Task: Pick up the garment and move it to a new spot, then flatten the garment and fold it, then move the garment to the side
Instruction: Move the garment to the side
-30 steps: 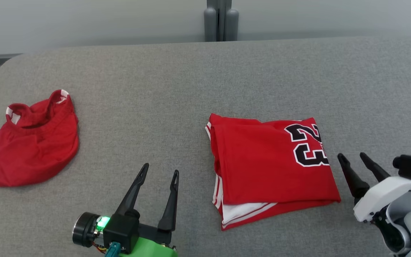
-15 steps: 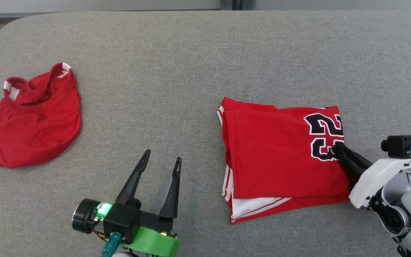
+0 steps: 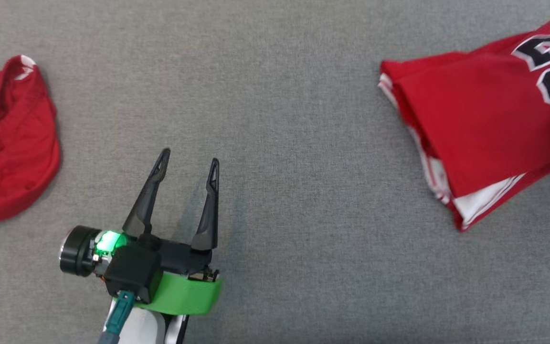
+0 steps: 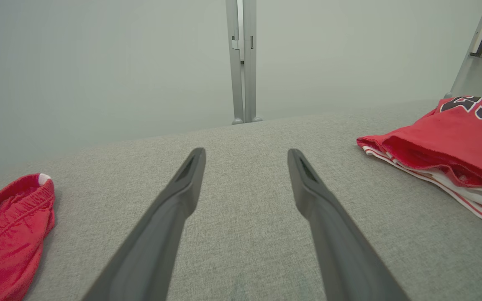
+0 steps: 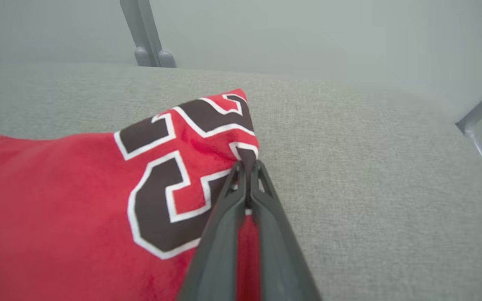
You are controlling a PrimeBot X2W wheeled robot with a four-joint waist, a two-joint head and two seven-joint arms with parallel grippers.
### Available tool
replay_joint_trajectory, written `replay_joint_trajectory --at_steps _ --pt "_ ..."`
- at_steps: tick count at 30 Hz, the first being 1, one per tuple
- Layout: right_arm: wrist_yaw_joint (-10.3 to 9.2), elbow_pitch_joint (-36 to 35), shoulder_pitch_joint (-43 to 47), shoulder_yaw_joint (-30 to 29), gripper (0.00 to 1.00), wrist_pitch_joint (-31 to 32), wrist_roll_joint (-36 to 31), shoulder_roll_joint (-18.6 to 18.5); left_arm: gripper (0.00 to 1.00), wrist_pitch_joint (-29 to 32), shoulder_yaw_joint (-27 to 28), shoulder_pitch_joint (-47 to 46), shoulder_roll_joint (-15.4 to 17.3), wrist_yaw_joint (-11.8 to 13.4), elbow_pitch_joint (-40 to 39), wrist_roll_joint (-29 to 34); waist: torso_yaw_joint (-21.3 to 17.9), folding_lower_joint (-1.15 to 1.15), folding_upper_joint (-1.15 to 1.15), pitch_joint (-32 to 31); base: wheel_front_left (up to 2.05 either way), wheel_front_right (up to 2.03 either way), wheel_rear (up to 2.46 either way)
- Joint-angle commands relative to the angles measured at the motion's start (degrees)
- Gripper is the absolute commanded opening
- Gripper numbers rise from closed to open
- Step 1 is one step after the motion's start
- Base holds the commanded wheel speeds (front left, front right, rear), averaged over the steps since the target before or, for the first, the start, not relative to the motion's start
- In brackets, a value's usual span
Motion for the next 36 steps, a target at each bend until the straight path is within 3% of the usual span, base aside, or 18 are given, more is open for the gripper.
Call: replay_joint_trajectory --at_steps 1,14,23,25,31,36 --pt "-0.08 0.7 -2.3 -1.3 0.0 -0.5 -0.8 -1.1 1.0 0.0 0.4 -1.9 0.9 -0.4 -1.2 0.7 -3.7 0.0 0.0 6.9 0.0 0.0 0.0" --pt "-0.08 8.3 -14.4 -15.7 0.0 -1.9 -4.9 -8.8 1.0 0.0 -1.6 -7.3 4.6 -2.1 -11.5 4.3 -6.1 0.0 0.0 18.8 0.0 0.0 0.0" --pt "-0.08 12.0 -18.6 -19.1 0.0 -2.2 -7.3 -13.8 1.0 0.0 -2.9 -7.6 7.7 -1.8 -14.5 5.7 -5.0 0.0 0.0 20.6 0.0 0.0 0.0" --pt "-0.08 13.0 -19.6 -19.8 1.0 -3.5 -9.0 -14.0 1.0 0.0 -3.2 -7.4 8.0 -1.4 -14.8 5.7 -5.0 0.0 0.0 20.8 0.0 0.0 0.0" --pt "-0.07 12.6 -22.2 -19.1 1.0 -7.2 -17.3 -10.0 1.0 0.0 -4.7 -8.6 7.5 -0.5 -14.2 4.7 -3.6 0.0 0.0 19.3 0.0 0.0 0.0" --pt "-0.08 8.1 -18.6 -17.2 1.0 -8.3 -21.3 -2.0 1.0 0.0 -4.1 -7.5 5.9 1.3 -11.8 2.4 -1.9 0.0 0.0 14.3 0.0 0.0 0.0"
